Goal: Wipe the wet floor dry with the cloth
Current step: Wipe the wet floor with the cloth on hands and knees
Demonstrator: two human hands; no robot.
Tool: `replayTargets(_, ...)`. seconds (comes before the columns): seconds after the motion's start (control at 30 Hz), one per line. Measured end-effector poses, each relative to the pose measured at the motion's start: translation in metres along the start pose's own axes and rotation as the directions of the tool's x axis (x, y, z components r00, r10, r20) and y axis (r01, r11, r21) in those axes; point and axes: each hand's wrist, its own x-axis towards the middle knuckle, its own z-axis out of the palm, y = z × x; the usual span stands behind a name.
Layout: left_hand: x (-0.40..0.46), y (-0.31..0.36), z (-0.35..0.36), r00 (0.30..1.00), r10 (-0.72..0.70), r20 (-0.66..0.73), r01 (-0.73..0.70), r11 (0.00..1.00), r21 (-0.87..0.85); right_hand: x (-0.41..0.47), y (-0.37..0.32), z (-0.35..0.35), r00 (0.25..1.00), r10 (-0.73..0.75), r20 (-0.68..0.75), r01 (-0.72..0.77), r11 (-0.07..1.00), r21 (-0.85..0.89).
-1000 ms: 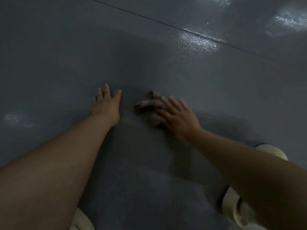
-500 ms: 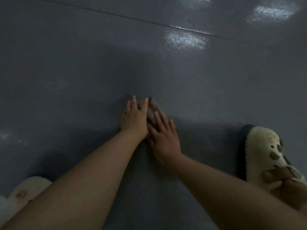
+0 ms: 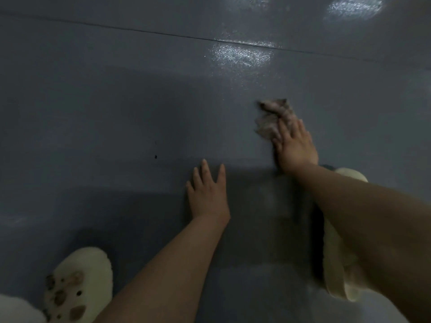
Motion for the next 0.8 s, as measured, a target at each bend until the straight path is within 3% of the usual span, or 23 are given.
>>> replayTargets(0.17,0.003,0.007,0.0,0.999,-0.019,0.041,0.02,1.0,-0.009,-0.011,-0.02,0.013,0.99,0.128,-0.055,-0.122,0.987,0.102)
replayTargets(0.47,0.01,0.009,-0.004,0.996,-0.004,0.089,0.007,0.999,-0.038,-0.152,-0.061,0.077,0.991,-0.114,-0.065,0.12,0.988,0.098)
replayTargets(0.63,0.009,0.01,-0.007,0.992,0.0,0.125,0.003,1.0,-0.027,-0.137,-0.037,0.074,0.978,-0.201,-0.056,0.202,0.979,0.006)
replayTargets(0.7,0.008,0.01,-0.008,0.991,0.004,0.132,0.0,1.0,-0.028,-0.107,-0.015,0.06,0.992,-0.109,-0.059,0.109,0.994,-0.003)
replayTargets(0.8,0.007,0.01,-0.008,0.991,0.002,0.133,0.003,0.999,-0.038,-0.06,0.026,0.032,0.981,0.187,-0.056,-0.18,0.978,0.108)
